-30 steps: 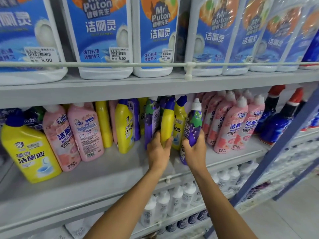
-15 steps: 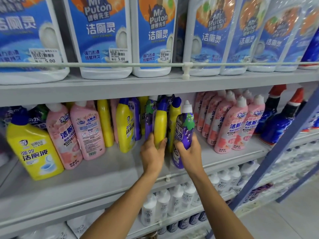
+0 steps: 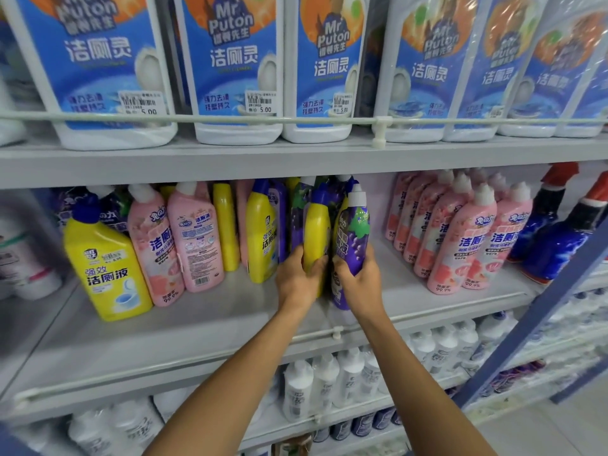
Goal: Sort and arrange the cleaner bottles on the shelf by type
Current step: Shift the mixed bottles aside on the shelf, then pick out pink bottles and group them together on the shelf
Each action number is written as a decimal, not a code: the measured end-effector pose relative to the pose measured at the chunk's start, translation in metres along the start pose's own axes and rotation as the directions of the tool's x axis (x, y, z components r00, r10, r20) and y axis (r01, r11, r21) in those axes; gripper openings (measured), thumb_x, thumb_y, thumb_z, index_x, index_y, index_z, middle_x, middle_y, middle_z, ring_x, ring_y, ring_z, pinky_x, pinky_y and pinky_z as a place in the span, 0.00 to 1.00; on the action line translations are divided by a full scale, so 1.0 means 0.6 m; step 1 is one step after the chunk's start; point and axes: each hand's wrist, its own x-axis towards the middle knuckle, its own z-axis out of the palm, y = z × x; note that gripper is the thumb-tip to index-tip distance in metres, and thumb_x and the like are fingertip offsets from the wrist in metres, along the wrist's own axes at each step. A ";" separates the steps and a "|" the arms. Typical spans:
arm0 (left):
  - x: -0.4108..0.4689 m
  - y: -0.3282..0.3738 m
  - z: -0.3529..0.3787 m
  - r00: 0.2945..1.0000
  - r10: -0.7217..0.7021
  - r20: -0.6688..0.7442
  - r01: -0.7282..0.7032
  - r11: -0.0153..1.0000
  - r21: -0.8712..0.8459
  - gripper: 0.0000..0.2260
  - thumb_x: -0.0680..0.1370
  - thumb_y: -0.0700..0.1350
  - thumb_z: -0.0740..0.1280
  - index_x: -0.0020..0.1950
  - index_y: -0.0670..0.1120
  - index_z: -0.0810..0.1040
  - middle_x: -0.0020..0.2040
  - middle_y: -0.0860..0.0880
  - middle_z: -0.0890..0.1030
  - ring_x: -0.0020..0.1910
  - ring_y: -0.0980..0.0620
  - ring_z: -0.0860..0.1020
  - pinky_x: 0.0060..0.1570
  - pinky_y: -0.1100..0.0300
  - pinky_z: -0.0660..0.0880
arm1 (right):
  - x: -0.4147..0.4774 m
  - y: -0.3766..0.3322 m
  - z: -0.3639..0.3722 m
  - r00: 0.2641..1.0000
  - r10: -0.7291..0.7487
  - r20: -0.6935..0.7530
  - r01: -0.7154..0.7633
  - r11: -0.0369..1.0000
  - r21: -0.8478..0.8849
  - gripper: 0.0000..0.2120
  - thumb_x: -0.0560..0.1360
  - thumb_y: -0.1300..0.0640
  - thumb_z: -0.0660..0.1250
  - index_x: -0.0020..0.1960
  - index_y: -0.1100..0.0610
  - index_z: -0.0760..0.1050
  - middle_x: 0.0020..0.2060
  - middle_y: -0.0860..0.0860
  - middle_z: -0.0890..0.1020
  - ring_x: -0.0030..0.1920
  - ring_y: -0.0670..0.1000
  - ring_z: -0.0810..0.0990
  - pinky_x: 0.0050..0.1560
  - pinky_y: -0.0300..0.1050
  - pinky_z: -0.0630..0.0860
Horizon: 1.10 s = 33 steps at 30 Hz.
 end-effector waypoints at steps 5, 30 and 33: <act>0.002 0.005 -0.017 0.996 -0.011 0.093 0.011 1.000 -0.002 0.18 0.75 0.61 0.70 0.55 0.49 0.80 0.45 0.50 0.85 0.46 0.45 0.83 0.49 0.49 0.81 | 0.002 -0.002 -0.003 0.999 0.038 0.022 -0.037 0.999 -0.017 0.21 0.78 0.64 0.71 0.70 0.58 0.72 0.50 0.44 0.84 0.46 0.38 0.83 0.48 0.32 0.77; -0.066 -0.079 -0.440 0.920 -0.151 -0.361 0.091 0.980 -0.177 0.16 0.86 0.53 0.57 0.42 0.48 0.74 0.45 0.44 0.81 0.45 0.43 0.77 0.45 0.56 0.70 | -0.147 -0.106 0.121 0.991 0.060 0.123 -0.089 0.966 0.245 0.40 0.73 0.25 0.61 0.75 0.51 0.73 0.71 0.46 0.77 0.73 0.45 0.74 0.76 0.55 0.69; -0.052 -0.068 -0.452 0.917 -0.156 -0.366 0.080 0.974 -0.214 0.17 0.85 0.55 0.58 0.49 0.44 0.78 0.53 0.39 0.82 0.55 0.38 0.79 0.51 0.52 0.72 | -0.104 -0.139 0.193 0.972 0.056 0.227 -0.108 0.969 0.221 0.38 0.74 0.27 0.61 0.74 0.51 0.73 0.71 0.46 0.77 0.72 0.46 0.74 0.76 0.54 0.68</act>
